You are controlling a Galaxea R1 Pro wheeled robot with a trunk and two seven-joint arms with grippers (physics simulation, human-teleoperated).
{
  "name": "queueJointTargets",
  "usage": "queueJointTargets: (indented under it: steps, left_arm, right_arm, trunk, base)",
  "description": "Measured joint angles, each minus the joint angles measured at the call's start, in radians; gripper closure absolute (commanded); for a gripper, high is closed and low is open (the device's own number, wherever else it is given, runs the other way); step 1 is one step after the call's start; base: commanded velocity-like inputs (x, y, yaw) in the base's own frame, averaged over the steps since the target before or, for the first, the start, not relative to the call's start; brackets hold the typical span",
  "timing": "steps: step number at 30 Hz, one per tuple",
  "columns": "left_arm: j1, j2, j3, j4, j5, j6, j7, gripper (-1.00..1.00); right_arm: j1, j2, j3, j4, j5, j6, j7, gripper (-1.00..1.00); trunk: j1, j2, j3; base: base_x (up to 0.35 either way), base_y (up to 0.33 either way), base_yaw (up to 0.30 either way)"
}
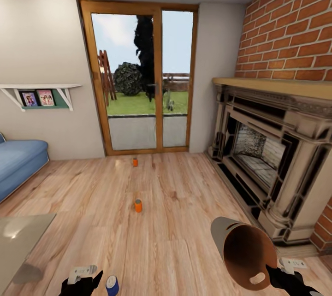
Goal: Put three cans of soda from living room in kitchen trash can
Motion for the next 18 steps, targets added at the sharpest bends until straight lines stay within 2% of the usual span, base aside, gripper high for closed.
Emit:
queueJointTargets:
  steps: [7,18]
  left_arm:
    - [0.000,0.000,0.000,0.000,0.004,-0.001,0.001,-1.00]
    - [0.000,0.000,0.006,-0.001,0.011,-0.001,0.002,-1.00]
  right_arm:
    - [0.000,0.005,-0.001,0.000,0.001,0.000,-0.004,1.00]
    - [0.000,0.006,0.000,0.000,0.001,0.000,-0.006,1.00]
  trunk:
    - [0.000,0.000,0.000]
    - [0.000,0.000,0.000]
  base:
    - [0.187,0.162,0.000]
    - [0.018,0.014,0.000]
